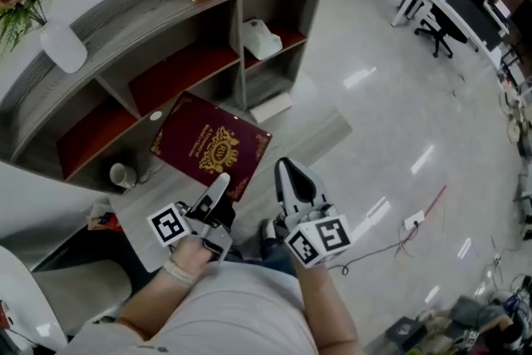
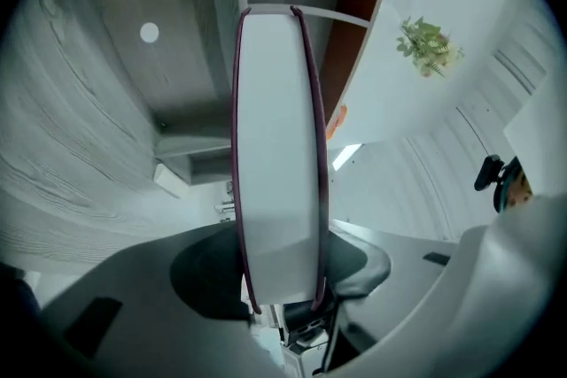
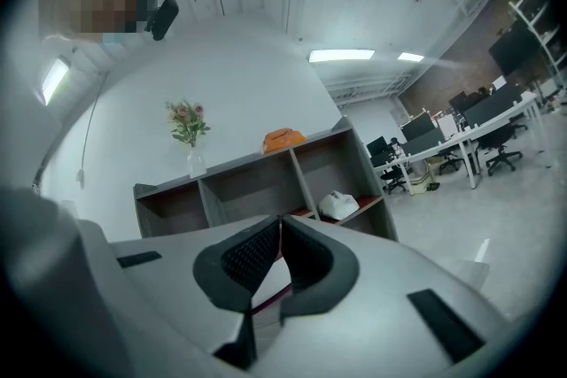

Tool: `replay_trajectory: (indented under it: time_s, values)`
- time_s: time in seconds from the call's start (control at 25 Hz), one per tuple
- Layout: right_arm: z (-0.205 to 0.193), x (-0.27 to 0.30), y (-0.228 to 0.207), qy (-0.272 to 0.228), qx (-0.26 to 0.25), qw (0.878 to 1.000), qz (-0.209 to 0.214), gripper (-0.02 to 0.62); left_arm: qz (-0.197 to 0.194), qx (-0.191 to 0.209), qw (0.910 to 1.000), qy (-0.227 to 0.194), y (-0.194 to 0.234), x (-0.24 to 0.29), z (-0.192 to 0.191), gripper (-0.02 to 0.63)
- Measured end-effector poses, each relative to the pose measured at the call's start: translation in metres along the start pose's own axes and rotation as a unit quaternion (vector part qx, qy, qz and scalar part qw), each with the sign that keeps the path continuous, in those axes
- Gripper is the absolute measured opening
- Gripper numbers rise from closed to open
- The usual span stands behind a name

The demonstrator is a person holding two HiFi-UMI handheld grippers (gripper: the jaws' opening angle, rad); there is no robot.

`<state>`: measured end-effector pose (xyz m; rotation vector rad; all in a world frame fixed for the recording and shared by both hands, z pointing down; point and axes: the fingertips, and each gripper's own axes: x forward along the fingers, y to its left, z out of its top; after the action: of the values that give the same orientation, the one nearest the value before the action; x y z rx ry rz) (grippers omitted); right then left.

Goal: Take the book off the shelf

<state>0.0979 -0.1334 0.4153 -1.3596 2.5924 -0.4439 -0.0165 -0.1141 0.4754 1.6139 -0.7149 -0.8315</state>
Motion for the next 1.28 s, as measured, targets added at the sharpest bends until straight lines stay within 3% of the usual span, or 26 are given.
replay_trajectory:
  time_s: [0.52, 1.28]
  values:
    - [0.013, -0.002, -0.009, -0.023, -0.017, 0.999, -0.025, 0.02, -0.012, 0.067, 0.9953, 0.068, -0.032, 0.02, 0.015, 0.225]
    - [0.016, 0.006, 0.01, -0.008, -0.083, 0.997, -0.009, 0.02, -0.039, 0.069, 0.9923, 0.095, -0.049, 0.022, 0.032, 0.225]
